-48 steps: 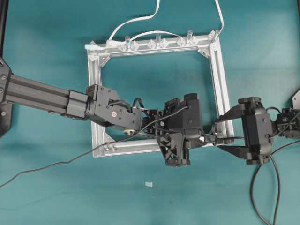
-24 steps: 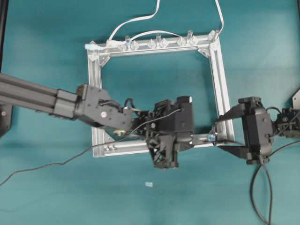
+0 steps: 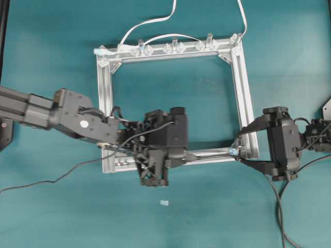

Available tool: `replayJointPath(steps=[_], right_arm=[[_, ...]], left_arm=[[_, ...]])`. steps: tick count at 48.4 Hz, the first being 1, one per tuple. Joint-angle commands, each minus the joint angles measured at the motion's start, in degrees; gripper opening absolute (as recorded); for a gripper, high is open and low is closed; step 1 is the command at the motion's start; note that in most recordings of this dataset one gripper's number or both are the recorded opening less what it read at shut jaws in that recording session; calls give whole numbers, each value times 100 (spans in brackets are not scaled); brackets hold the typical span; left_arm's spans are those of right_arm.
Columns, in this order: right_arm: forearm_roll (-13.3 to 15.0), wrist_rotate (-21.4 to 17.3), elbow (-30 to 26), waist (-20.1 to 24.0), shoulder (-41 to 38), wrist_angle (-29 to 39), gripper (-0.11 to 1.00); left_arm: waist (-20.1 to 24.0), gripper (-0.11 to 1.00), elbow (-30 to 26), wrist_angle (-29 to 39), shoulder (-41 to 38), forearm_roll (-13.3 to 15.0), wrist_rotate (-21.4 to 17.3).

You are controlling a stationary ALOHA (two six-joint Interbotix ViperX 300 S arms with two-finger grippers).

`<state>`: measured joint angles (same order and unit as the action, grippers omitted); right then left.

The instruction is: Insert the wire through the string loop located on the right side.

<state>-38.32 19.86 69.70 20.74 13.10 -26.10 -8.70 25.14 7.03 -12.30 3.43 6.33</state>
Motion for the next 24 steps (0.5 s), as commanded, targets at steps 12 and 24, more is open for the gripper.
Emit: replayJointPath(steps=[12,24], right_arm=[[18,-9,-53,0,35,53,95],[18,-9,-105,9,35,62,95]], left_arm=[[-114,21,598,185,879,9,193],[-264,21,1134,185,1230,9,563]])
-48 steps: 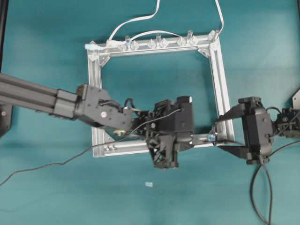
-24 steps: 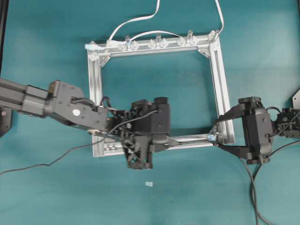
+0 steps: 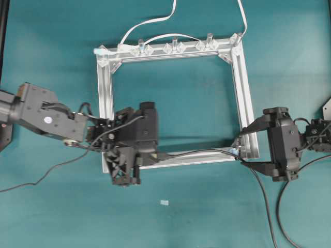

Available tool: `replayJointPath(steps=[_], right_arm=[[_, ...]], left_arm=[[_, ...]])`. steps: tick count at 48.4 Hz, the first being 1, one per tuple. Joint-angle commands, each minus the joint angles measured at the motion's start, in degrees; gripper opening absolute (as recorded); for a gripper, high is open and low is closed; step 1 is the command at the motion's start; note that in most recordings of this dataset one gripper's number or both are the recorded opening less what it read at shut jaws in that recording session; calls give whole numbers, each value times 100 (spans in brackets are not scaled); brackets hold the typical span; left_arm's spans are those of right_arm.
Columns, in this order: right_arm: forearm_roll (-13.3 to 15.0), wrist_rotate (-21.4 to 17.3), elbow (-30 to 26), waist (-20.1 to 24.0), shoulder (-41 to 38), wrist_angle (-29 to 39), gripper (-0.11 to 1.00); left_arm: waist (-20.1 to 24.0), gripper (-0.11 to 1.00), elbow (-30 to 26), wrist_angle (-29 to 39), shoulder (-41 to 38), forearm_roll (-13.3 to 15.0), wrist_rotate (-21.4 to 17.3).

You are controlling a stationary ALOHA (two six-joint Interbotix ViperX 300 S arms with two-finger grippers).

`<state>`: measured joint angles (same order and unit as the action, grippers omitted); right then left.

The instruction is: Insert the wire through the string loop located on the right side.

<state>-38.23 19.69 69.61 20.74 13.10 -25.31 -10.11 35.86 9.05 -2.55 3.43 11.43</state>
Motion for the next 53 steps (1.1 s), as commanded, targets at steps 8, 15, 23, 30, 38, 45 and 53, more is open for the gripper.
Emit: replayJointPath(steps=[8,15,23,30,38,45,53], right_arm=[[9,9,-114,9,35,-18,95],[9,9,-114,0,35,-18,95],[9,9,-141,9,35,-18,95],[9,9,-149,0,35,-18,95],[9,9,-176,9,35,18,95],[9,9,-211,9,35,158,95],[9,9,-255,9,35,202,95]], left_arm=[[-352,21,334,26,492,18,105],[-448,21,562,185,773,18,598],[-598,21,914,360,1178,18,1028],[-756,21,1187,563,1529,18,1274],[-782,21,1468,861,1951,18,1459],[-782,21,1705,1310,2391,18,1521],[-791,21,1872,1521,2602,-18,1617]])
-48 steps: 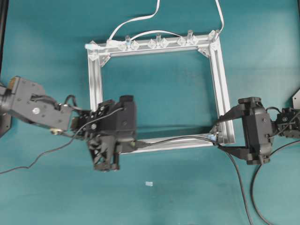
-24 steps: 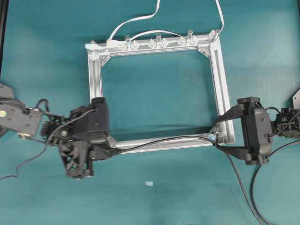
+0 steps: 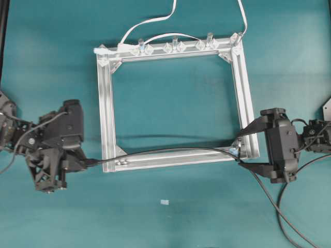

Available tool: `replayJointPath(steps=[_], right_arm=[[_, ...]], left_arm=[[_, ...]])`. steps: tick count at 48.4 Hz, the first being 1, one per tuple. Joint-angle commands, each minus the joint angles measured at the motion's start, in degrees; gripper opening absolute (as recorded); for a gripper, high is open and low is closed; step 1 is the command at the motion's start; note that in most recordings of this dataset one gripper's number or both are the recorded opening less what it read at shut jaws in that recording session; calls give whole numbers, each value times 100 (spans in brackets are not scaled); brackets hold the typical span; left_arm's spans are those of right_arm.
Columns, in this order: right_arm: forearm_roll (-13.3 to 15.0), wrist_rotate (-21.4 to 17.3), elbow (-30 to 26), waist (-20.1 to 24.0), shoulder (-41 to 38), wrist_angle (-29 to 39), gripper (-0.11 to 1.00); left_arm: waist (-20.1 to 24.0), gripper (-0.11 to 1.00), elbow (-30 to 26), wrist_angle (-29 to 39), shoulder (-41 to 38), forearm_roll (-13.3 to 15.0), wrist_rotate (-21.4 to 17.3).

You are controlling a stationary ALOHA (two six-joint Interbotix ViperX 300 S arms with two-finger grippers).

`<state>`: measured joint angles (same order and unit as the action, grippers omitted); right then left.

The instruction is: Insert the wire through the string loop located on the right side.

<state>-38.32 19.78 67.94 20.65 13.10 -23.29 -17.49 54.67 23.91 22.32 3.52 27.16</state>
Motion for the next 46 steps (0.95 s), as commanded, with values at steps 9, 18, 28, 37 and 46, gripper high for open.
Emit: replayJointPath(steps=[9,18,28,37,46], right_arm=[[18,0,-105,18,35,0,95],[18,0,-114,18,35,-18,95],[18,0,-114,9,35,-18,95],[18,-9,-114,18,35,0,95],[18,-9,-114,18,35,0,95]], left_arm=[[-79,21,-9,-9,-70,-44,9],[-79,22,-70,-97,-343,-18,88],[-79,32,-246,-26,-809,-26,79],[-88,83,-316,-18,-1055,-26,44],[-105,86,-237,-9,-888,-35,18]])
